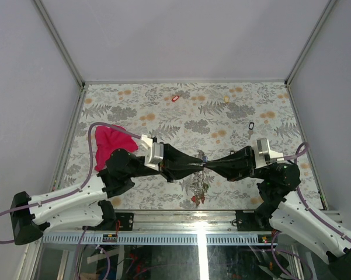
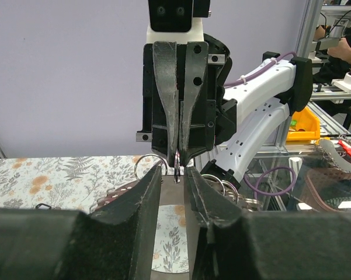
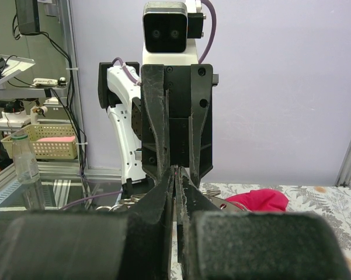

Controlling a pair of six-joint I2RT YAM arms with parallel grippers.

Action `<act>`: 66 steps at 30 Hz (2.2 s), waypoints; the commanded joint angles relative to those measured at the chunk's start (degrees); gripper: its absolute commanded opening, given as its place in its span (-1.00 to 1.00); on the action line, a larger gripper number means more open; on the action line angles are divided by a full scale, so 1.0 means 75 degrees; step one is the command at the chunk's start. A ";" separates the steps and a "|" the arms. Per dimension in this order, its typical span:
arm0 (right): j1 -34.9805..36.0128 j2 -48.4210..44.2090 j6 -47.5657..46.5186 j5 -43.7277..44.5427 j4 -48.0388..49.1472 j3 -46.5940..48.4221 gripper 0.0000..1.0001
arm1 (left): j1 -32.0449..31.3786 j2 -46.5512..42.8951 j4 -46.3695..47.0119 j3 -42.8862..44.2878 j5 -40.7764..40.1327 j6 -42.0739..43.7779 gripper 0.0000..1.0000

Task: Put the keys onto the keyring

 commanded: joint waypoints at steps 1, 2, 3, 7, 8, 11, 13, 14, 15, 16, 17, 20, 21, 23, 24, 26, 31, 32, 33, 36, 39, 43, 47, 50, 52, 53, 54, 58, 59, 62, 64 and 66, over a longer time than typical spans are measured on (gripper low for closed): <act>0.0042 -0.0022 0.0076 -0.0005 0.0776 0.0126 -1.00 | -0.0037 0.0076 0.0518 0.0309 0.0073 -0.0026 -0.59; 0.0042 -0.0025 0.0080 -0.0018 0.0776 0.0123 -1.00 | -0.0034 0.0089 0.0518 0.0327 0.0078 -0.0028 -0.62; 0.0042 -0.0017 0.0090 -0.0030 0.0782 0.0118 -1.00 | -0.0033 0.0094 0.0512 0.0336 0.0073 -0.0031 -0.68; 0.0042 -0.0067 0.0048 -0.0085 0.0643 0.0110 -1.00 | -0.0042 0.0081 0.0283 0.0420 -0.0050 0.0036 -0.99; 0.0042 -0.0116 -0.0023 -0.0100 0.0514 0.0119 -0.97 | -0.0039 0.0064 0.0094 0.0461 -0.0066 0.0070 -1.00; 0.0042 -0.0444 -0.0609 -0.0055 -0.0397 0.0253 -0.71 | -0.0036 -0.0110 -0.0867 0.0703 -0.0150 0.0439 -1.00; 0.0042 -0.0803 -0.1169 0.0098 -0.1231 0.0404 -0.52 | -0.0042 -0.0230 -0.1824 0.0947 -0.0228 0.0725 -1.00; 0.0039 -0.0996 -0.1481 0.0216 -0.1711 0.0464 -0.44 | -0.0039 -0.0277 -0.2299 0.1083 -0.0249 0.0862 -1.00; 0.0041 -0.1198 -0.1794 0.0365 -0.2124 0.0534 -0.39 | -0.0037 -0.0317 -0.2846 0.1241 -0.0277 0.1005 -1.00; 0.0040 -0.1399 -0.2080 0.0538 -0.2596 0.0606 -0.36 | -0.0038 -0.0332 -0.3404 0.1411 -0.0305 0.1127 -1.00; 0.0041 -0.1579 -0.2336 0.0703 -0.3058 0.0666 -0.33 | -0.0037 -0.0327 -0.3948 0.1617 -0.0335 0.1236 -1.00; 0.0036 -0.2007 -0.2955 0.1111 -0.4248 0.0845 -0.29 | -0.0034 -0.0220 -0.5494 0.2229 -0.0462 0.1473 -1.00; 0.0041 -0.2102 -0.3121 0.1196 -0.4612 0.0884 -0.29 | -0.0038 -0.0141 -0.5964 0.2501 -0.0495 0.1543 -1.00; 0.0033 -0.2255 -0.3387 0.1281 -0.5169 0.0901 -0.28 | -0.0036 0.0052 -0.6834 0.2893 -0.0540 0.1707 -1.00; 0.0036 -0.2309 -0.3479 0.1316 -0.5397 0.0889 -0.28 | -0.0043 0.0183 -0.7238 0.3087 -0.0562 0.1805 -1.00; 0.0036 -0.2373 -0.3611 0.1342 -0.5706 0.0858 -0.28 | -0.0037 0.0517 -0.8094 0.3569 -0.0710 0.1975 -1.00; 0.0040 -0.2347 -0.3743 0.1368 -0.6003 0.0683 -0.28 | -0.0093 0.1523 -0.9926 0.4771 -0.1473 0.2202 -1.00; 0.0041 -0.2349 -0.3752 0.1372 -0.6015 0.0647 -0.28 | -0.0111 0.1719 -1.0192 0.4971 -0.1643 0.2224 -1.00; 0.0047 -0.2353 -0.3752 0.1380 -0.6020 0.0604 -0.28 | -0.0134 0.1898 -1.0473 0.5169 -0.1838 0.2240 -1.00; 0.0040 -0.2422 -0.3786 0.1516 -0.6091 0.0431 -0.29 | -0.0169 0.2466 -1.1277 0.5681 -0.2458 0.2275 -1.00; 0.0041 -0.2516 -0.3799 0.1615 -0.6244 0.0310 -0.31 | -0.0197 0.2971 -1.2069 0.6125 -0.2981 0.2246 -1.00; 0.0042 -0.2540 -0.3826 0.1622 -0.6542 0.0213 -0.38 | -0.0343 0.3664 -1.2973 0.6707 -0.3655 0.2070 -1.00; 0.0041 -0.2483 -0.3791 0.1538 -0.6786 0.0132 -0.41 | -0.0586 0.4265 -1.3745 0.7050 -0.4381 0.1949 -1.00; 0.0042 -0.2442 -0.3777 0.1492 -0.6852 0.0072 -0.41 | -0.0688 0.4634 -1.4270 0.7294 -0.4712 0.1881 -1.00; 0.0042 -0.2460 -0.3754 0.1503 -0.6844 0.0014 -0.41 | -0.0696 0.4694 -1.4345 0.7387 -0.4809 0.1852 -1.00; 0.0042 -0.2469 -0.3724 0.1503 -0.6832 -0.0019 -0.41 | -0.0702 0.4655 -1.4260 0.7383 -0.4784 0.1857 -1.00; 0.0042 -0.2474 -0.3718 0.1503 -0.6829 -0.0043 -0.41 | -0.0693 0.4584 -1.4119 0.7368 -0.4769 0.1848 -1.00; 0.0041 -0.2498 -0.3492 0.1557 -0.6582 -0.0259 -0.36 | -0.0697 0.4065 -1.3018 0.7210 -0.4855 0.1584 -1.00; 0.0036 -0.2499 -0.3382 0.1593 -0.6425 -0.0350 -0.34 | -0.0702 0.3897 -1.2647 0.7072 -0.4830 0.1467 -1.00; 0.0042 -0.2376 -0.2952 0.1679 -0.5858 -0.0584 -0.19 | -0.0698 0.3461 -1.1697 0.6603 -0.5009 0.0953 -1.00; 0.0042 -0.2224 -0.2639 0.1702 -0.5451 -0.0684 -0.10 | -0.0695 0.3262 -1.1213 0.6266 -0.5179 0.0443 -1.00; 0.0042 -0.2066 -0.2436 0.1745 -0.5140 -0.0721 0.06 | -0.0690 0.3129 -1.0865 0.6017 -0.5329 0.0086 -1.00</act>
